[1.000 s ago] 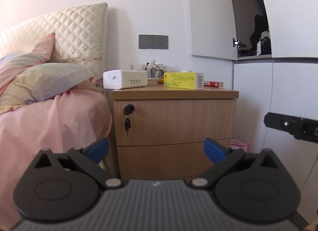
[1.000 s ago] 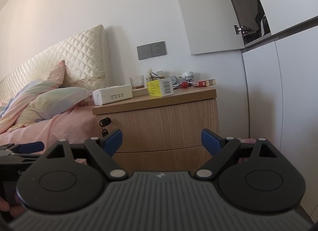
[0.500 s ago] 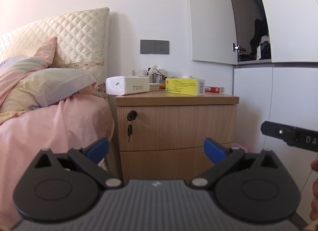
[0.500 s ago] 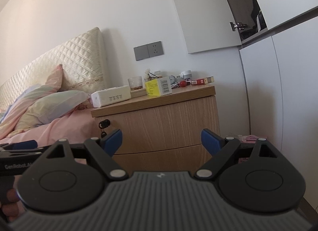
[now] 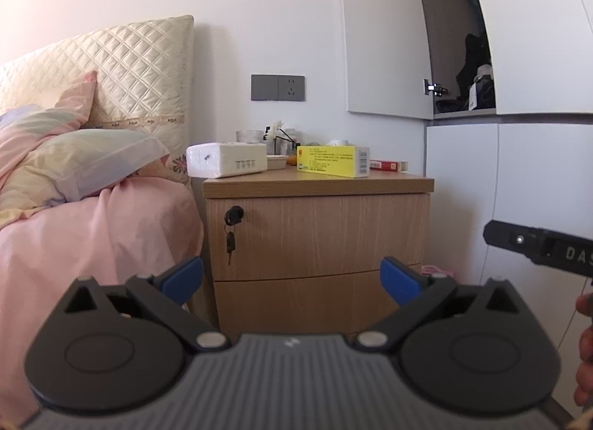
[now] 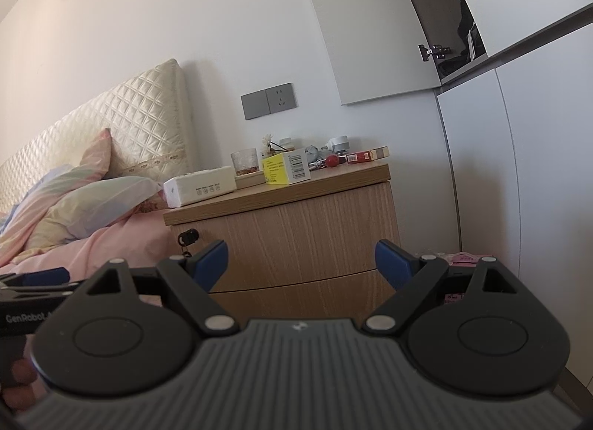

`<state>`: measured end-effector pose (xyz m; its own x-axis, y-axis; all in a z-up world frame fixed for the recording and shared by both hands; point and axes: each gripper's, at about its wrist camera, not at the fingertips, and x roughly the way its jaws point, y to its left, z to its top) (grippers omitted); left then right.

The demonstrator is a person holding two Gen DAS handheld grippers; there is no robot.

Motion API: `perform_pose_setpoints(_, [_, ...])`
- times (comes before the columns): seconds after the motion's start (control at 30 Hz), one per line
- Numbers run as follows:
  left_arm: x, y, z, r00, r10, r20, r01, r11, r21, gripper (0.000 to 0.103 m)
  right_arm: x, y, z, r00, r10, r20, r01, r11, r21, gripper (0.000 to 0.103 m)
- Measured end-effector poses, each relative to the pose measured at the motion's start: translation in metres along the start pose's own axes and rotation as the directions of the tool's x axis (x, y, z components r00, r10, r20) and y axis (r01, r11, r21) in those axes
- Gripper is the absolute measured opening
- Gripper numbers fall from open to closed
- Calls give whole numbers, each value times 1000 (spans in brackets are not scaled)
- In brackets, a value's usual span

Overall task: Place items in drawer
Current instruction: 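Move both tools toward the wooden nightstand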

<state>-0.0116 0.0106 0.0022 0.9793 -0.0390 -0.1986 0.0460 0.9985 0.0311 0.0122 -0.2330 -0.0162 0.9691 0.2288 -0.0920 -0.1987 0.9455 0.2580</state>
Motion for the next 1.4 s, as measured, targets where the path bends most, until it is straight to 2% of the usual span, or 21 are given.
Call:
perform_pose_setpoints(0.43, [-4,-2,1,1000,-4,13,4,1000,12,103,0,3,-1,1000,5,6,-4,1000,-15,89])
perform_pose_setpoints(0.87, [-8,8,15,996,87,20,-87,996,-7,103,-10,0,-1,998,42,40,-41,999,-28,89])
perform_pose_setpoints(1.4, [-50,-16,25,994,95,51,-94,995,-13,103,-29,-10,14,994,99,40,-98,995,-16,89])
